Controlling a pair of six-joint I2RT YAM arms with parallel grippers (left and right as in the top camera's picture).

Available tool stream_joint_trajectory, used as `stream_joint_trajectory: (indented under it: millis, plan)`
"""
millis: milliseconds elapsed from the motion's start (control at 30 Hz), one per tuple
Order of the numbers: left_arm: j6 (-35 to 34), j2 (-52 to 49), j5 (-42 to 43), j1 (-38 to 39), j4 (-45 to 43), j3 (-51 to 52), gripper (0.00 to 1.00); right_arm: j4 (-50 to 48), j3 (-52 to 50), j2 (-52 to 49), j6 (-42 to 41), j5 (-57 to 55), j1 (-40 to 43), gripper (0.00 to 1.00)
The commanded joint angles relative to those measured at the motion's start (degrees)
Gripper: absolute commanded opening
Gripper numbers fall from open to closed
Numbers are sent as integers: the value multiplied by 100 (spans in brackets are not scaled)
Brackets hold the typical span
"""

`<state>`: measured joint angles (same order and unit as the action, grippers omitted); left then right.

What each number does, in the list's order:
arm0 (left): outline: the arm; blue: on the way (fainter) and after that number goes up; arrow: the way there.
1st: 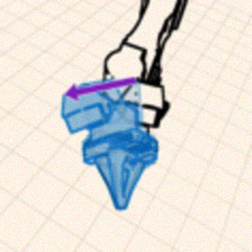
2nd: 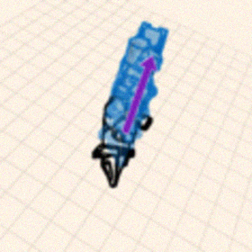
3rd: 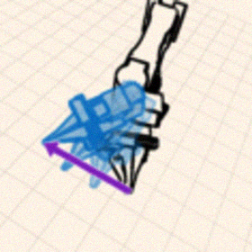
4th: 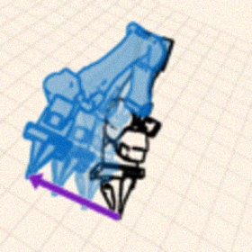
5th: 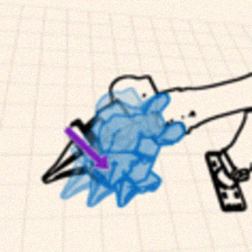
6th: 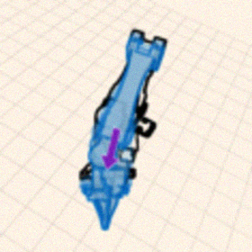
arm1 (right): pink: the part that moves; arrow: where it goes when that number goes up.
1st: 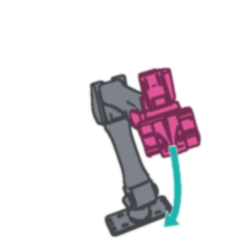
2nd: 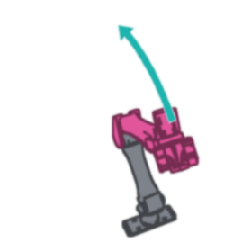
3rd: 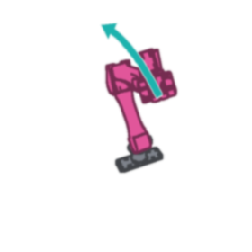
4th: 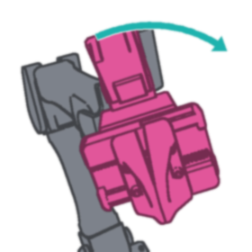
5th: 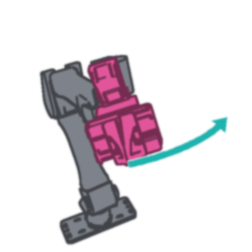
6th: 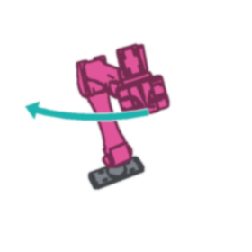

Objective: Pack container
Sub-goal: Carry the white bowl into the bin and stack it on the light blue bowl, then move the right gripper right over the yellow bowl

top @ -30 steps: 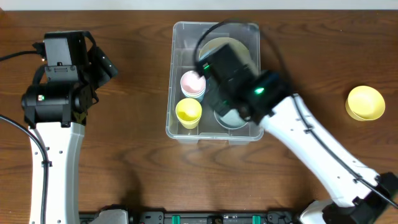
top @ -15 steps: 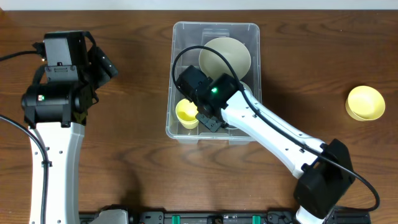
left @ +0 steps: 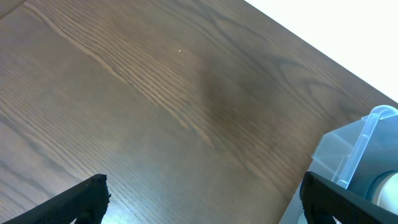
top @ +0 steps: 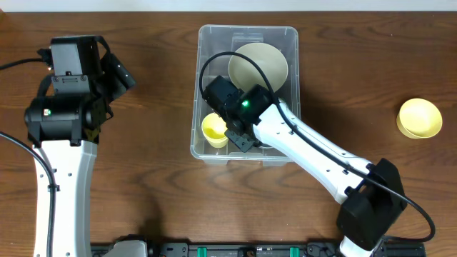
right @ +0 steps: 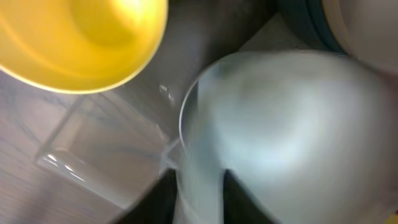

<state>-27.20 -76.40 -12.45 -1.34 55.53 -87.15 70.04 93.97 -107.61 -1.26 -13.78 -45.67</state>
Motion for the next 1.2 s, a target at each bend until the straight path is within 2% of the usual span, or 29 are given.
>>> stream_joint_trajectory:
  millis: [0,200,433,500,800,933,1167]
  plan:
    - [-11,-26,-90,-20,13,-68,98,13,-39,-28,-111,-83,144,33]
    - [-9,-26,-90,-20,13,-68,98,-20,-37,153,-249,-81,455,31]
    - [-11,-26,-90,-20,11,-68,98,-96,-35,1032,-835,-122,1139,35]
    - [-9,-26,-90,-20,13,-68,98,-42,-35,1296,-964,-120,1506,40]
    - [-11,-26,-90,-20,13,-68,98,260,-118,1587,-1054,-125,3766,41]
    - [-11,-26,-90,-20,13,-68,98,-66,-422,1556,-1051,-122,4800,45]
    - [-9,-26,-90,-20,13,-68,98,-835,-1329,1556,-1093,125,5976,51]
